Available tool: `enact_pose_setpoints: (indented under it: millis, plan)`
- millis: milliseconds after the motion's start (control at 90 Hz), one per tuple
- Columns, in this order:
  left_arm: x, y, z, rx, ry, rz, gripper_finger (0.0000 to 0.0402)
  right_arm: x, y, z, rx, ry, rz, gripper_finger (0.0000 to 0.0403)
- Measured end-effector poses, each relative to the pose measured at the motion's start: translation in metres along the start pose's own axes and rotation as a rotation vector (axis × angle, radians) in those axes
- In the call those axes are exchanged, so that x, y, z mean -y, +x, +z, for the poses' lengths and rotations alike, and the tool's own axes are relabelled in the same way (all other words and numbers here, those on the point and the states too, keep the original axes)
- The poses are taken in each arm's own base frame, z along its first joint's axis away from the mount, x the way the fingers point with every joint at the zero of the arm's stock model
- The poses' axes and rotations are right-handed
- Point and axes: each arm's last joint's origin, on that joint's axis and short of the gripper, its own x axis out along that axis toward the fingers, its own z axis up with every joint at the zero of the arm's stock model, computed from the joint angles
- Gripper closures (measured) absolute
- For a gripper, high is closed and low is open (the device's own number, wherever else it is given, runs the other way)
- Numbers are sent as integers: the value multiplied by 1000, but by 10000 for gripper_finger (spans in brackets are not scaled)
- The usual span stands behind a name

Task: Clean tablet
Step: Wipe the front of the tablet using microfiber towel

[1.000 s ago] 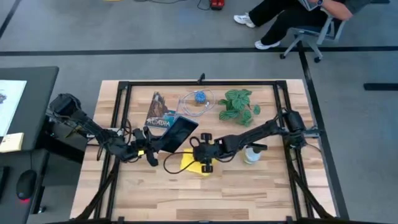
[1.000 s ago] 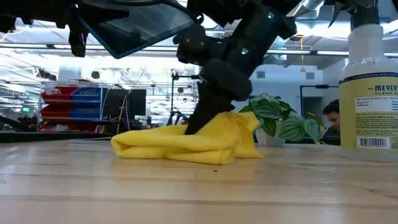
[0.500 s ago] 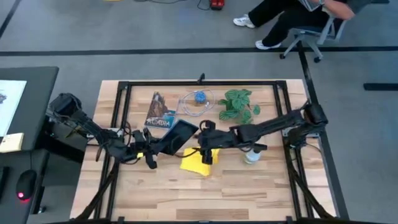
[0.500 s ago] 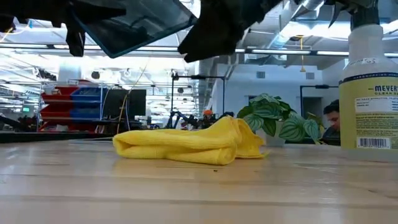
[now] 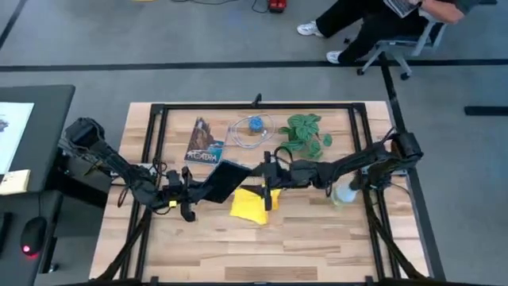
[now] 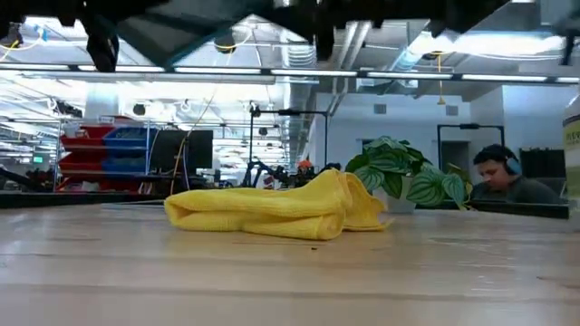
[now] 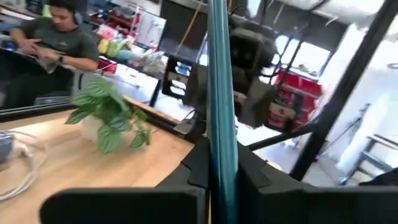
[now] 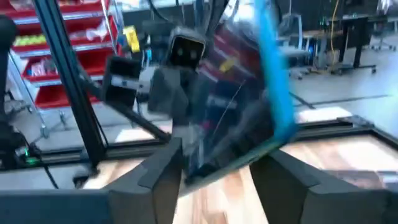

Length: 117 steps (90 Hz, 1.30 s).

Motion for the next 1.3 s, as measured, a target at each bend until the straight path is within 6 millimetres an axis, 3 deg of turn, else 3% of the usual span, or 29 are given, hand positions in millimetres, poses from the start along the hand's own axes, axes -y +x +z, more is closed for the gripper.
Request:
enact_pose_setpoints:
  millis: [333, 500, 833, 1100, 1300]
  plan:
    - [-1, 0, -3, -19, 40, 0, 392, -1, 1, -1, 16, 28, 18, 385]
    - [-2, 0, -8, -63, 87, -4, 388, -1, 0, 1, 6, 43, 29, 387]
    - [-5, -1, -19, -150, 138, -39, 343, 8, -1, 7, -87, 75, 81, 389]
    - [-5, -2, -22, -190, 151, -74, 334, 8, 10, 22, -334, 49, 93, 389]
    - [-9, 2, -24, -213, 141, -62, 334, 6, 13, 37, -360, 18, 94, 389]
